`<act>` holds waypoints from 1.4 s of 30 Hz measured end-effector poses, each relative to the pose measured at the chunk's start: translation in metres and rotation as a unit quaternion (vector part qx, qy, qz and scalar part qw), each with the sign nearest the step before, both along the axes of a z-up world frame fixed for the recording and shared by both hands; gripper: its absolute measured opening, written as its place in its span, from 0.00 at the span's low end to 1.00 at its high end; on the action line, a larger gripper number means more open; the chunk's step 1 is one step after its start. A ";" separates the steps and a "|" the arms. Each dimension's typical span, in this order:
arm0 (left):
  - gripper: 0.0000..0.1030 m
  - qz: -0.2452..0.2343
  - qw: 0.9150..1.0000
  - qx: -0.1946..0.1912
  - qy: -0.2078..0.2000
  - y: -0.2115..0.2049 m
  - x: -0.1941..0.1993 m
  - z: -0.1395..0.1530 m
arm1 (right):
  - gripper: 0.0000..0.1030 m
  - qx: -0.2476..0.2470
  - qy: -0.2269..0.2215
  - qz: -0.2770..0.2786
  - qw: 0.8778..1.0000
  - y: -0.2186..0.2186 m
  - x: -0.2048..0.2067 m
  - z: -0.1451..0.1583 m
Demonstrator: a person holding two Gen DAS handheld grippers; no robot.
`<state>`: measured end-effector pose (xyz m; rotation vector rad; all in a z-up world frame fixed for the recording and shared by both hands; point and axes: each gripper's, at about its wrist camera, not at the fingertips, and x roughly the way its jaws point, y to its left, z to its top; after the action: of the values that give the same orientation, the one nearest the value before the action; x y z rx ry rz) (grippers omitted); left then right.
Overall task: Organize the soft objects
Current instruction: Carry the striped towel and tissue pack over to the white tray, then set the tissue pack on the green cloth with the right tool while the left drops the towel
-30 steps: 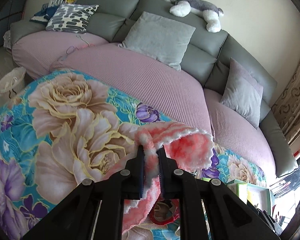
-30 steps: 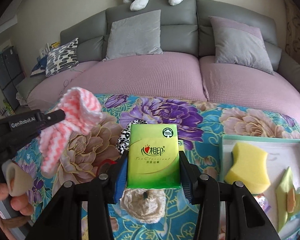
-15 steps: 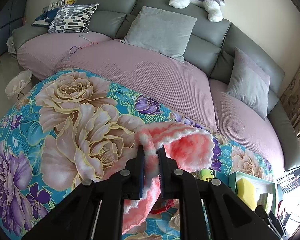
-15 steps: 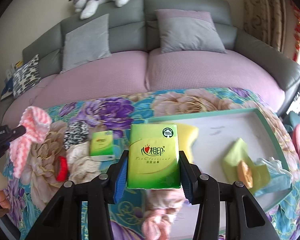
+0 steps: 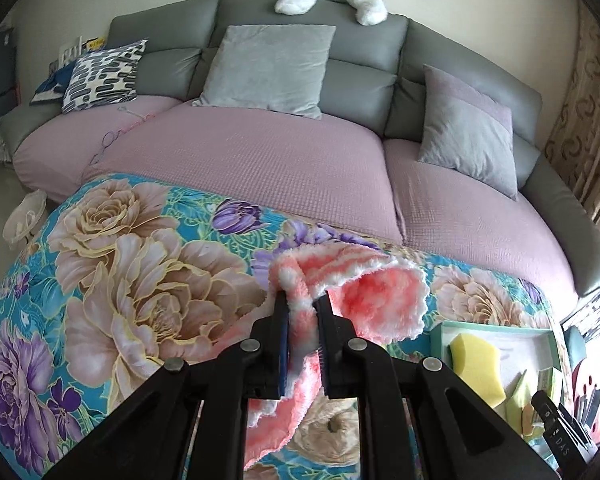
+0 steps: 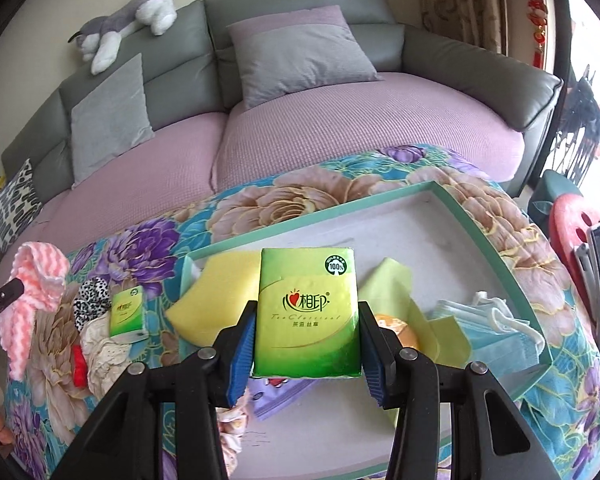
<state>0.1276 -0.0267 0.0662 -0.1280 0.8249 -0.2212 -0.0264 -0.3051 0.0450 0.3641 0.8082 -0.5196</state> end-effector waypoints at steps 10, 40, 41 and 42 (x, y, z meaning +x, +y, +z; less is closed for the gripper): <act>0.12 -0.065 0.998 -0.010 -0.019 -0.063 -0.030 0.013 | 0.48 -0.009 0.008 -0.044 0.999 -0.030 -0.015 -0.002; 0.14 -0.244 0.967 -0.067 0.007 -0.194 -0.085 -0.006 | 0.48 -0.019 0.023 -0.107 0.994 -0.073 -0.043 -0.006; 0.16 -0.244 0.967 -0.068 0.008 -0.194 -0.085 -0.007 | 0.48 -0.020 0.023 -0.107 0.994 -0.072 -0.043 -0.005; 0.18 -0.246 0.967 -0.069 0.008 -0.194 -0.084 -0.007 | 0.48 -0.021 0.023 -0.106 0.994 -0.072 -0.042 -0.005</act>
<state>0.0431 -0.2207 0.0593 -0.0536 0.8473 -0.7471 -0.0688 -0.3768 0.0404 0.4024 0.8058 -0.7455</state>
